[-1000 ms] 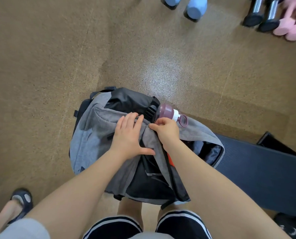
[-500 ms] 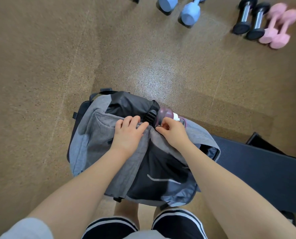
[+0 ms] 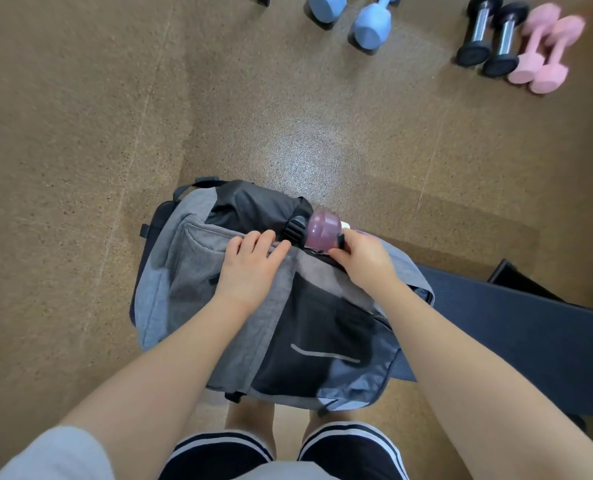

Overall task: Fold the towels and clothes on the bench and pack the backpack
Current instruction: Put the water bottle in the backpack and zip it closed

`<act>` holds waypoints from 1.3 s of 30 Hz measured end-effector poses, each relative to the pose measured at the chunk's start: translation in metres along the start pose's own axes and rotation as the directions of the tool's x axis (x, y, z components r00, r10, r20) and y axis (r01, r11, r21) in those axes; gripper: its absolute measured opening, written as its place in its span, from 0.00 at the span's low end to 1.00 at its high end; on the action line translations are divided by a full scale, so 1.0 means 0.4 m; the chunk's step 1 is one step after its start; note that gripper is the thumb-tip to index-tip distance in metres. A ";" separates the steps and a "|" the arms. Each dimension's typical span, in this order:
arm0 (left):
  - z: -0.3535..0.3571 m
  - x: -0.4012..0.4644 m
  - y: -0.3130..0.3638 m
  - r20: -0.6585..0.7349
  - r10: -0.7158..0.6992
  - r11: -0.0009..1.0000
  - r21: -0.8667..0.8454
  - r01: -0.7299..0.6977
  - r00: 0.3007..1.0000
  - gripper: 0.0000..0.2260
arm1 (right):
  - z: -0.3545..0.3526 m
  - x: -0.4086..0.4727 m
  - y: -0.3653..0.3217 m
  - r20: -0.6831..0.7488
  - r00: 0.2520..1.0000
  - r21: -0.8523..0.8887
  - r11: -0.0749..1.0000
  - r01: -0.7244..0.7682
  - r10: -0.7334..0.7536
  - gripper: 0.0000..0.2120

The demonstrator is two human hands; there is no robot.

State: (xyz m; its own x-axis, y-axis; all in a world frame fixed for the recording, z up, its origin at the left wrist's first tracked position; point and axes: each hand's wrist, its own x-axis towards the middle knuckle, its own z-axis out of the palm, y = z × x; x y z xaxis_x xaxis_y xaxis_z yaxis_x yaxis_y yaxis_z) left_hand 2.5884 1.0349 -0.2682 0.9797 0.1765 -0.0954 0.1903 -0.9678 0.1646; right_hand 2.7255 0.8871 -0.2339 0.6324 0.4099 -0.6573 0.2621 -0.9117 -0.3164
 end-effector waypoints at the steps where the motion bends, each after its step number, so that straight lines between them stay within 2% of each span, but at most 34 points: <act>1: -0.007 0.003 0.002 0.012 -0.024 1.000 0.005 0.024 1.000 0.18 | -0.013 -0.014 0.021 -0.033 0.999 -0.027 1.000 -0.005 0.005 0.09; 4: -0.026 0.007 0.014 0.059 -0.069 0.997 0.023 0.068 0.996 0.21 | -0.062 -0.067 0.123 -0.160 0.970 0.057 0.983 -0.174 0.181 0.08; 7: -0.048 0.026 0.039 0.124 -0.099 0.991 0.097 0.087 0.987 0.14 | -0.098 -0.120 0.198 -0.140 0.948 0.260 0.934 -0.244 0.287 0.06; 9: -0.057 0.066 0.085 0.148 -0.069 0.995 0.078 0.058 0.987 0.10 | -0.104 -0.140 0.200 -0.097 0.958 0.404 0.891 -0.209 0.269 0.05; 12: -0.069 0.133 0.208 0.123 0.201 0.973 -0.136 -0.184 0.972 0.13 | -0.116 -0.146 0.199 -0.080 0.968 0.543 0.825 -0.156 0.236 0.06; 13: -0.066 0.154 0.255 0.163 0.271 0.948 -0.216 -0.234 0.949 0.14 | -0.124 -0.146 0.206 -0.078 0.973 0.560 0.817 -0.138 0.218 0.07; 15: -0.057 0.184 0.338 0.376 0.337 0.929 -0.283 -0.239 0.863 0.17 | -0.136 -0.148 0.230 -0.084 0.982 0.576 0.812 -0.092 0.171 0.09; 17: -0.057 0.202 0.388 0.500 0.316 0.947 -0.218 -0.236 0.806 0.16 | -0.144 -0.153 0.251 -0.102 0.986 0.588 0.807 -0.046 0.131 0.11; 18: -0.061 0.208 0.399 0.517 0.282 0.959 -0.167 -0.228 0.808 0.15 | -0.145 -0.157 0.265 -0.109 0.987 0.590 0.807 -0.034 0.122 0.10; 20: -0.061 0.208 0.399 0.478 0.241 0.970 -0.105 -0.217 0.844 0.13 | -0.139 -0.167 0.311 -0.123 0.979 0.597 0.801 -0.056 0.160 0.08; 22: -0.059 0.198 0.389 0.305 0.287 0.956 -0.154 -0.250 0.908 0.13 | -0.127 -0.188 0.376 -0.101 0.956 0.643 0.751 -0.147 0.274 0.09; 24: -0.055 0.180 0.377 0.216 0.331 0.941 -0.155 -0.302 0.919 0.14 | -0.111 -0.225 0.431 -0.017 0.935 0.689 0.682 -0.246 0.354 0.09; 27: -0.064 0.164 0.395 0.219 0.276 0.961 -0.085 -0.264 0.936 0.12 | -0.099 -0.265 0.454 0.083 0.948 0.734 0.624 -0.266 0.306 0.10; 29: -0.075 0.162 0.443 0.202 0.294 0.955 -0.037 -0.293 0.934 0.12 | -0.106 -0.276 0.460 0.115 0.966 0.764 0.600 -0.236 0.232 0.12; 31: -0.053 0.156 0.506 0.312 0.382 0.920 -0.040 -0.390 0.870 0.16 | -0.116 -0.276 0.470 0.126 0.977 0.765 0.610 -0.207 0.173 0.13; 33: -0.033 0.156 0.562 0.460 0.410 0.903 -0.083 -0.421 0.788 0.18 | -0.119 -0.267 0.479 0.099 0.986 0.743 0.649 -0.164 0.135 0.12; 36: -0.019 0.181 0.588 0.485 0.396 0.900 -0.039 -0.433 0.780 0.15 | -0.108 -0.245 0.498 0.003 0.997 0.606 0.793 -0.067 0.083 0.11; 39: -0.027 0.197 0.566 0.515 0.460 0.846 -0.008 -0.532 0.723 0.15 | -0.082 -0.245 0.516 -0.059 0.998 0.434 0.901 0.000 0.029 0.10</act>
State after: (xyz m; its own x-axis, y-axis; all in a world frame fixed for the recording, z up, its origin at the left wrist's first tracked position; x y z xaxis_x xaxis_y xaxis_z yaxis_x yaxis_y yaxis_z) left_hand 2.7094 0.8316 -0.2278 0.7637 -0.4097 -0.4989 -0.3599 -0.9118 0.1979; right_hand 2.7414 0.6577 -0.2124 0.6812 0.3813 -0.6250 -0.0802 -0.8097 -0.5814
